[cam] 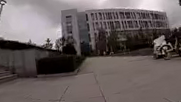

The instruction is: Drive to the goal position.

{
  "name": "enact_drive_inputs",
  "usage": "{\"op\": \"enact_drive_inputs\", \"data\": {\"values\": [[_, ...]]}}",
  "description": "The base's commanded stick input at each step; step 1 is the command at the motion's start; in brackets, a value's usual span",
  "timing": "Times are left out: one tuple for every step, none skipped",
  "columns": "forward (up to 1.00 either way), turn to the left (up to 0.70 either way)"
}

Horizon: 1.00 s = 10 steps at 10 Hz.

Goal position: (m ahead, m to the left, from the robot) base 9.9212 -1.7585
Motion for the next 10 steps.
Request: {"op": "enact_drive_inputs", "data": {"values": [[0.85,0.00],[0.85,0.00],[0.85,0.00],[0.85,0.00],[0.85,0.00],[0.85,0.00],[0.85,0.00],[0.85,0.00],[0.85,0.00],[0.84,0.00]]}}
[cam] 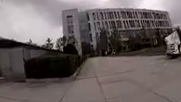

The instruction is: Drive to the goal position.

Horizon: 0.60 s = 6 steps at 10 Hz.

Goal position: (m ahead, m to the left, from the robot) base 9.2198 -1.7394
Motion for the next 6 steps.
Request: {"op": "enact_drive_inputs", "data": {"values": [[0.67,0.00],[0.49,0.00],[0.32,0.00],[0.15,0.00],[0.00,0.00],[0.06,0.00]]}}
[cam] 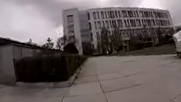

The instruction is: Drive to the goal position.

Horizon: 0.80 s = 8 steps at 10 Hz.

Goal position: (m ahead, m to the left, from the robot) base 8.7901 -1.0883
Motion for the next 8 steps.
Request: {"op": "enact_drive_inputs", "data": {"values": [[0.49,0.00],[0.85,-0.03],[0.85,-0.22],[0.85,-0.31],[0.85,-0.24],[0.85,-0.17],[0.85,-0.10],[0.85,-0.03]]}}
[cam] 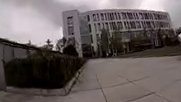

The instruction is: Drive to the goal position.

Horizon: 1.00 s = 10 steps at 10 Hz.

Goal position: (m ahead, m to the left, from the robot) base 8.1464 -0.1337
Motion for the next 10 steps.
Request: {"op": "enact_drive_inputs", "data": {"values": [[0.85,0.00],[0.85,-0.05],[0.85,-0.10],[0.85,-0.06],[0.85,-0.02],[0.85,0.00],[0.85,0.00],[0.85,0.00],[0.85,0.00],[0.85,0.00]]}}
